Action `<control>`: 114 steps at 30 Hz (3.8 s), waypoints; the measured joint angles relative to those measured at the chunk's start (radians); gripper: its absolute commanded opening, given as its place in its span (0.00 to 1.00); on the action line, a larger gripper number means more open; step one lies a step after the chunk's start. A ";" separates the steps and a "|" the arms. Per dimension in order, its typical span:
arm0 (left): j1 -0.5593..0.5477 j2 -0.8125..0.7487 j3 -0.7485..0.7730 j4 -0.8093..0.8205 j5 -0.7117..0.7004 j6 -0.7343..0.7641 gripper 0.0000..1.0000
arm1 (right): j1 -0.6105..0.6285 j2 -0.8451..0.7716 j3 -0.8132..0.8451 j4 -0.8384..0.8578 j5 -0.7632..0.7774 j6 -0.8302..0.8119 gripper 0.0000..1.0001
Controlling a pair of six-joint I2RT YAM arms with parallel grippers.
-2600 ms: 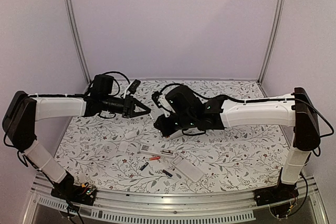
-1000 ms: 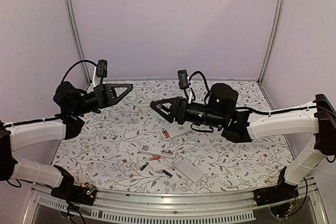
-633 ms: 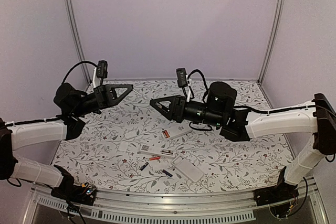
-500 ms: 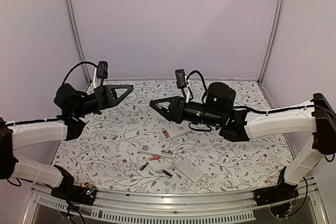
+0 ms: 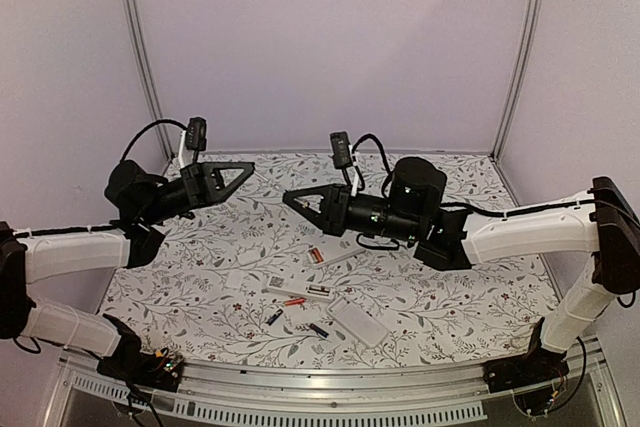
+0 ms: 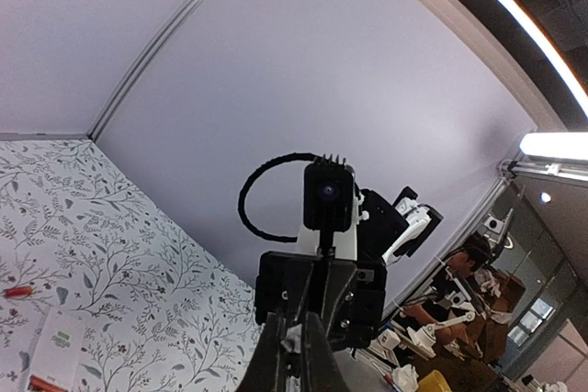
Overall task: Unload the batteries from the remote control
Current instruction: Pass from the left arm to the right, then adjust the remote control without the battery cover at the center of the board, then pass from the right arm to the left
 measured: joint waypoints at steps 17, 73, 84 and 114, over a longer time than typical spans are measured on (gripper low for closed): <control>-0.008 0.053 0.151 -0.689 -0.169 0.354 0.65 | -0.113 -0.087 -0.094 -0.454 0.198 0.025 0.00; -0.225 0.861 0.768 -1.324 -0.335 0.724 0.44 | -0.126 -0.029 -0.023 -0.960 0.266 -0.045 0.00; -0.352 0.802 0.714 -1.332 -0.280 0.689 0.43 | -0.122 -0.116 -0.090 -0.982 0.283 0.013 0.00; -0.233 0.859 0.768 -1.299 -0.288 0.539 0.25 | -0.084 -0.128 -0.124 -1.031 0.309 -0.086 0.00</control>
